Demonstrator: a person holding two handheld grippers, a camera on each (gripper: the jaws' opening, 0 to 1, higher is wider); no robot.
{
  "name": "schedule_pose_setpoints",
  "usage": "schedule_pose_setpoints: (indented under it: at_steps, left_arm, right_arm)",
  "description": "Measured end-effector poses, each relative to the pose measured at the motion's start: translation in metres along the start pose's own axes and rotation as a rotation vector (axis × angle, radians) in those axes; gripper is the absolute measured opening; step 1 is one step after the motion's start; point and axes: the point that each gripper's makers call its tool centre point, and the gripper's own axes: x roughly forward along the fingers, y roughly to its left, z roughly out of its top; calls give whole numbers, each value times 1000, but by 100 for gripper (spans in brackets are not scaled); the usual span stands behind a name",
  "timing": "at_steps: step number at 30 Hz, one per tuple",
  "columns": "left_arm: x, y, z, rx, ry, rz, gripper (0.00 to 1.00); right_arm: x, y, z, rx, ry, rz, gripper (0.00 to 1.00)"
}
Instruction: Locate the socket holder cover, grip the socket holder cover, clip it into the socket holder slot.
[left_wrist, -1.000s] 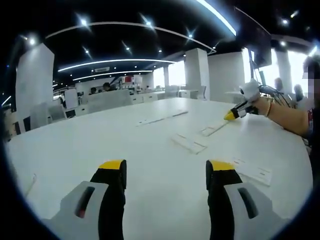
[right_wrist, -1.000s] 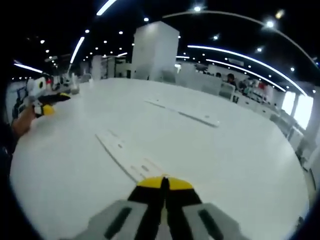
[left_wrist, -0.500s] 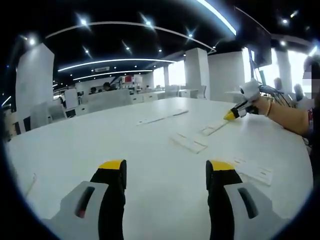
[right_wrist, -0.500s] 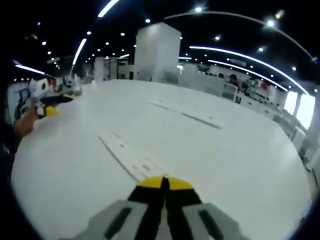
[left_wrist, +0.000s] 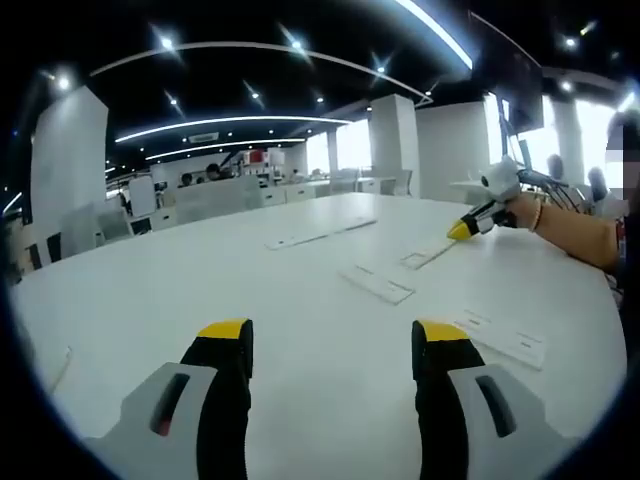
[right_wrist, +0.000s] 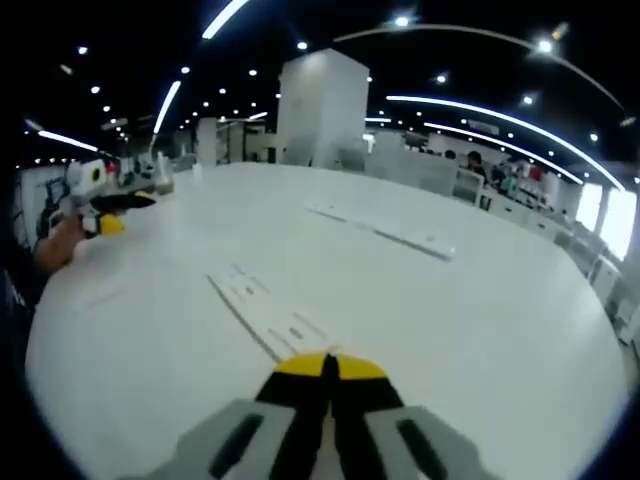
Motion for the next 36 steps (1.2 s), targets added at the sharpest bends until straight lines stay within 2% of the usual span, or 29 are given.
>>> schedule_pose_setpoints:
  at_steps: [23,36]
  left_arm:
    - [0,1,-1,-1,4,2,64]
    - [0,0,-1,-1,4,2,64]
  right_arm:
    - [4,12,2,1,-27,25,4]
    - [6,11,4,-13,-28,31,4]
